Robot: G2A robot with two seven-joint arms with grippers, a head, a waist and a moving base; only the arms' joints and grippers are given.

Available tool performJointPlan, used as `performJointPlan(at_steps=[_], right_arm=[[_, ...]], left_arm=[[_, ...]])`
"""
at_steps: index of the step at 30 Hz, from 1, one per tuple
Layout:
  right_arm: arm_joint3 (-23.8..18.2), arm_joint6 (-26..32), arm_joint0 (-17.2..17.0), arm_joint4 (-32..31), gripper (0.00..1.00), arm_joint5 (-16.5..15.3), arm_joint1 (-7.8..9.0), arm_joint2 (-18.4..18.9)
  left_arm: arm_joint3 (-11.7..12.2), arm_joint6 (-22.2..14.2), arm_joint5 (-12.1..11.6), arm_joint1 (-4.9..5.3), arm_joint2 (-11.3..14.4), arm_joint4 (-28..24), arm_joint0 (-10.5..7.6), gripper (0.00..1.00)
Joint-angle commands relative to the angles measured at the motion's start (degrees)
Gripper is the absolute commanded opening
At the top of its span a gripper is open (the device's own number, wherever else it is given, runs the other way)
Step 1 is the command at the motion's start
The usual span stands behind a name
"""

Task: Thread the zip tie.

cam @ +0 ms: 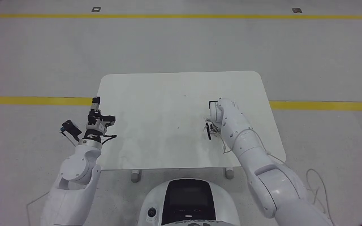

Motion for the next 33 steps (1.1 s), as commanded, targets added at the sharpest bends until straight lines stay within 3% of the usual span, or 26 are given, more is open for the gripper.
performJointPlan(at_steps=[1, 8, 16, 23, 33], right_arm=[[1.03, -0.39, 0.44, 0.07, 0.18, 0.00, -0.22, 0.26], [4.23, -1.64, 1.81, 0.00, 0.00, 0.00, -0.97, 1.46], [4.47, -1.38, 2.46, -0.90, 0.00, 0.00, -1.35, 3.11], [-1.16, 1.26, 0.54, -1.91, 0.00, 0.00, -0.83, 4.92], [-13.11, 7.15, -4.75, -4.02, 0.00, -1.40, 0.84, 6.98]], left_arm=[[0.00, 0.00, 0.00, 0.00, 0.00, 0.00, 0.00, 1.00], [0.00, 0.00, 0.00, 0.00, 0.00, 0.00, 0.00, 1.00], [0.00, 0.00, 0.00, 0.00, 0.00, 0.00, 0.00, 1.00], [0.00, 0.00, 0.00, 0.00, 0.00, 0.00, 0.00, 1.00], [0.00, 0.00, 0.00, 0.00, 0.00, 0.00, 0.00, 1.00]])
